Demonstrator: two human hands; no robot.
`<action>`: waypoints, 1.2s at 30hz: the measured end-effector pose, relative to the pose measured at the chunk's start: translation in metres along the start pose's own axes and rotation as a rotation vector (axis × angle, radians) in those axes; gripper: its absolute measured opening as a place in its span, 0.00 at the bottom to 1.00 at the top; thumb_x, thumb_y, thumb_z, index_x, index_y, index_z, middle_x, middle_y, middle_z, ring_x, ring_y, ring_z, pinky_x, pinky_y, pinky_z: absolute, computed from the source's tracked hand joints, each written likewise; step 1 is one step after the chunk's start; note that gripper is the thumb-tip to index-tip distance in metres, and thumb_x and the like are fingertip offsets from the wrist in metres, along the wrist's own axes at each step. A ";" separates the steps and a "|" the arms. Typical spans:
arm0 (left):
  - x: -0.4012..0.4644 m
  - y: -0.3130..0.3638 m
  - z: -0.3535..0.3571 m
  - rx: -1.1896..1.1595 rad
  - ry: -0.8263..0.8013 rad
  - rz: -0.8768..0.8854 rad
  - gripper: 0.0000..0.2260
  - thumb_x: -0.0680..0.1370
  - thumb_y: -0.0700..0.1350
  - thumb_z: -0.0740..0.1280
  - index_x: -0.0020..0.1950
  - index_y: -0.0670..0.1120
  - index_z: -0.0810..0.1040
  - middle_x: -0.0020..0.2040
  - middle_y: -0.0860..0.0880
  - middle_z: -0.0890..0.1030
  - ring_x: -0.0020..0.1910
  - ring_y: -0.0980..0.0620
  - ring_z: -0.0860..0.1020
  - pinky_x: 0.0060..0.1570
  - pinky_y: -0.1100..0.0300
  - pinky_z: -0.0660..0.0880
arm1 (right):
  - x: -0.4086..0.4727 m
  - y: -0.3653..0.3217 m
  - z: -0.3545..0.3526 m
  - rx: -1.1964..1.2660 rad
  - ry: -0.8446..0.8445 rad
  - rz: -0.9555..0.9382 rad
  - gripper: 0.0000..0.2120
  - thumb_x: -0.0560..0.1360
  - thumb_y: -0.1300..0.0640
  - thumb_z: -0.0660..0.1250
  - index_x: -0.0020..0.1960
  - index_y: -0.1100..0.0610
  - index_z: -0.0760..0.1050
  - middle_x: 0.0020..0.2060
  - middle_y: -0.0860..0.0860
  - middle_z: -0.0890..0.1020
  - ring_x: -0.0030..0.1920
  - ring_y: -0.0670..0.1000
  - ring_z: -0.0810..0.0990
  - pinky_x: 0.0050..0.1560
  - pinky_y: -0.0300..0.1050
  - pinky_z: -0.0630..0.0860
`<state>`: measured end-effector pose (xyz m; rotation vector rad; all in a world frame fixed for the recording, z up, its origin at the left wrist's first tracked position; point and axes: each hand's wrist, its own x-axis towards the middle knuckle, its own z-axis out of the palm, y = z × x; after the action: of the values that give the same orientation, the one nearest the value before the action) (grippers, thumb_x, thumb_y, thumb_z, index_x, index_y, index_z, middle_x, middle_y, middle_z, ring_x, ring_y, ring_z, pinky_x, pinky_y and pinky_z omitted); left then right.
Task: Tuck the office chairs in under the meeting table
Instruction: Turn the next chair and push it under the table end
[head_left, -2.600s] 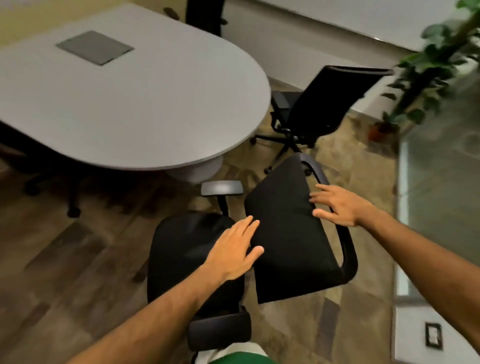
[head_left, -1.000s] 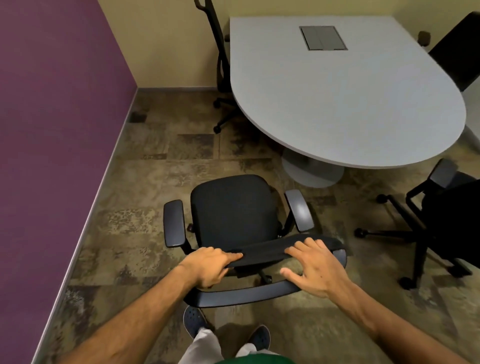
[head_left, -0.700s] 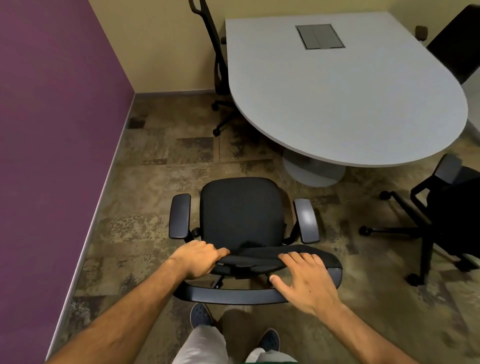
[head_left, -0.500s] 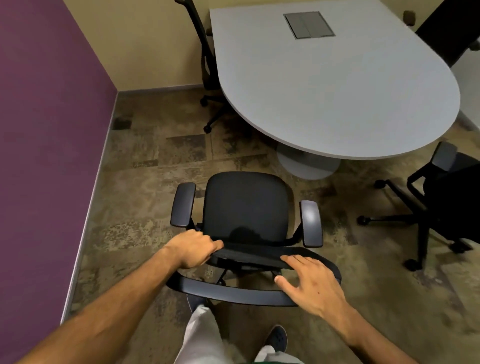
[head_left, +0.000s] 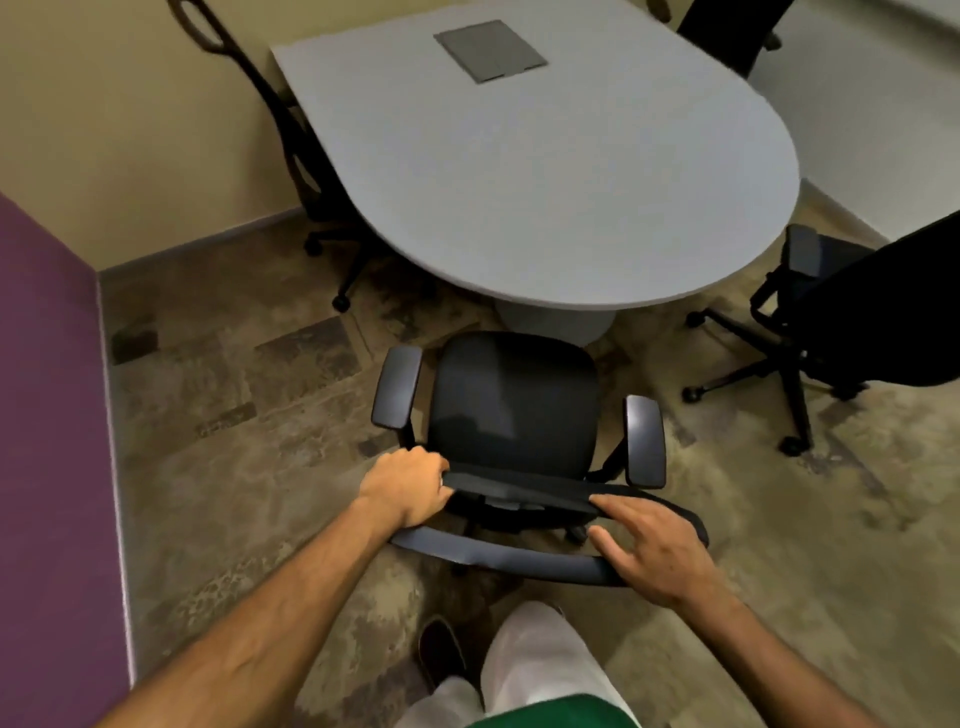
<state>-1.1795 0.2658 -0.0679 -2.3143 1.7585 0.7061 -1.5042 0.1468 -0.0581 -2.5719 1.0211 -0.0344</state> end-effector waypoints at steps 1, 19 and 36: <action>0.008 -0.009 -0.005 0.001 0.004 0.011 0.18 0.79 0.58 0.60 0.65 0.53 0.77 0.58 0.47 0.80 0.56 0.44 0.79 0.54 0.48 0.75 | 0.002 -0.005 0.004 -0.004 0.037 0.027 0.22 0.77 0.40 0.65 0.65 0.50 0.79 0.59 0.47 0.84 0.61 0.48 0.80 0.67 0.46 0.70; 0.124 -0.048 -0.062 0.139 0.062 0.091 0.13 0.78 0.57 0.57 0.52 0.54 0.78 0.48 0.50 0.81 0.48 0.46 0.80 0.41 0.51 0.69 | 0.110 0.008 0.002 0.002 0.296 0.380 0.12 0.72 0.39 0.67 0.41 0.48 0.80 0.36 0.44 0.82 0.40 0.48 0.81 0.53 0.56 0.72; 0.214 -0.056 -0.102 0.141 0.052 0.031 0.09 0.78 0.57 0.57 0.47 0.55 0.73 0.47 0.53 0.80 0.48 0.49 0.79 0.43 0.52 0.71 | 0.201 0.053 -0.015 0.027 0.310 0.388 0.13 0.71 0.36 0.64 0.42 0.45 0.78 0.37 0.40 0.80 0.41 0.44 0.79 0.57 0.59 0.71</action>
<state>-1.0555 0.0565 -0.0836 -2.2359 1.8072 0.5122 -1.3937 -0.0278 -0.0855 -2.3439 1.6046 -0.3493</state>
